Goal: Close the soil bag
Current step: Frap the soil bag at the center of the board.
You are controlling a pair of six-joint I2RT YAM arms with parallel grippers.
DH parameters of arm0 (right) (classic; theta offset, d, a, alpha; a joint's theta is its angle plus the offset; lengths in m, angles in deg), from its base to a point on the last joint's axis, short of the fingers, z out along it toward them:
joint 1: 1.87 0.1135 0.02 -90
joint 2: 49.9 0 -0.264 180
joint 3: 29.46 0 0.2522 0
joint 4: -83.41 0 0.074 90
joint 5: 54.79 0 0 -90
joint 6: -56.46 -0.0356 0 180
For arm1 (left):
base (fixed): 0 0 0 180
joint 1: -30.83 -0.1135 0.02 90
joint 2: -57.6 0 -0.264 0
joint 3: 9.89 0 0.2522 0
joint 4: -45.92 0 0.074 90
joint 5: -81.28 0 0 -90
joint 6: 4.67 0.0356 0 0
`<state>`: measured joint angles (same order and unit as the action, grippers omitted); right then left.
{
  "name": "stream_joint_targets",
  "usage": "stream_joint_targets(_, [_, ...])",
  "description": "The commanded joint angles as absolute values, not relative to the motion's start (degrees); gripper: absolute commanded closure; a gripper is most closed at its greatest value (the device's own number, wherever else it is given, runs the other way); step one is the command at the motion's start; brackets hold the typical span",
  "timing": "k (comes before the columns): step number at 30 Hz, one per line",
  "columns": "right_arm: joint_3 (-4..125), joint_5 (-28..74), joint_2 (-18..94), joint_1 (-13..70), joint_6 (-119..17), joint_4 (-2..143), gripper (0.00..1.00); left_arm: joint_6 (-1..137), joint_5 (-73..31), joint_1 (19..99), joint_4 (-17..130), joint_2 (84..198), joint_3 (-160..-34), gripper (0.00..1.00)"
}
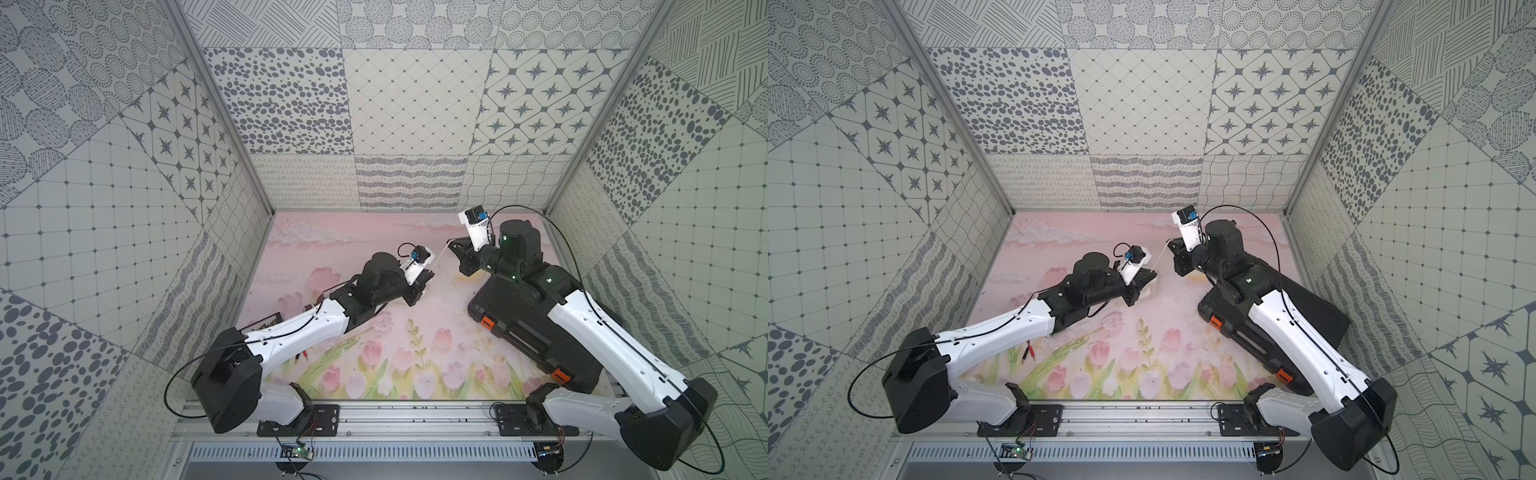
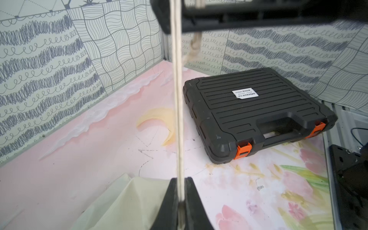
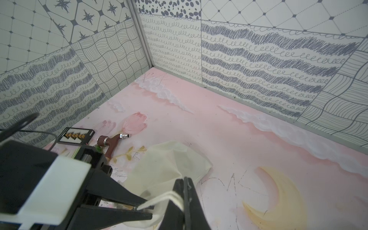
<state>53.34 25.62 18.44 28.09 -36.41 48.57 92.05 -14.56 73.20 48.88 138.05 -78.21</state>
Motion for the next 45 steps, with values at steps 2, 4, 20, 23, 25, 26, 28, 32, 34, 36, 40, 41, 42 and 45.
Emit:
stream_joint_targets(2, [60.06,31.16,16.8,25.56,-39.64,64.72,1.0,89.05,-4.89,73.72,75.4,139.4,-75.49,0.9])
stream_joint_targets(4, [60.51,31.35,16.87,25.2,-39.92,64.81,1.0,87.91,-3.67,73.72,77.22,140.74,-76.03,0.9])
stream_joint_targets(20, [61.33,31.56,15.38,12.19,-48.68,68.88,1.0,79.26,9.25,74.81,93.01,143.79,-76.76,0.82])
stream_joint_targets(23, [60.95,34.53,14.88,11.27,-48.68,68.02,1.0,78.13,14.74,75.04,94.16,144.02,-76.76,0.83])
stream_joint_targets(25, [60.57,33.66,14.79,11.23,-48.35,67.49,1.0,77.39,18.37,75.04,94.39,143.94,-76.62,0.83])
stream_joint_targets(26, [60.48,31.56,15.02,11.23,-48.43,67.12,1.0,77.24,19.04,75.04,94.33,143.74,-76.7,0.82])
stream_joint_targets(28, [59.96,26.34,15.73,11.47,-48.8,66.75,1.0,77.88,17.2,75.12,91.67,142.31,-76.56,0.79])
stream_joint_targets(32, [57.38,17.3,16.53,13.33,-49.07,66.82,1.0,80.62,5.51,75.48,77.01,134.33,-73.14,0.74])
stream_joint_targets(34, [56.09,14.72,16.49,14.16,-49.09,66.83,1.0,81.71,0.41,75.44,71.21,130.8,-72.62,0.69])
stream_joint_targets(36, [55.08,11.87,16.25,14.94,-49.2,66.92,1.0,82.78,-2.5,75.48,67.27,129.14,-73.54,0.59])
stream_joint_targets(40, [53.41,8.24,15.86,16.02,-49.12,66.83,1.0,85.27,-6.94,75.39,64.92,129.57,-79.11,0.48])
stream_joint_targets(41, [52.99,7.85,15.79,16.34,-49.1,66.81,1.0,85.7,-8.22,75.4,64.1,130.15,-80.28,0.45])
stream_joint_targets(42, [52.57,7.49,15.66,16.66,-49.15,66.75,1.0,86.01,-9.11,75.34,63.19,131.13,-81.45,0.42])
stream_joint_targets(45, [51.43,6.83,15.47,17.78,-48.99,66.66,1.0,86.3,-11.52,75.23,60.36,135.04,-85.19,0.34])
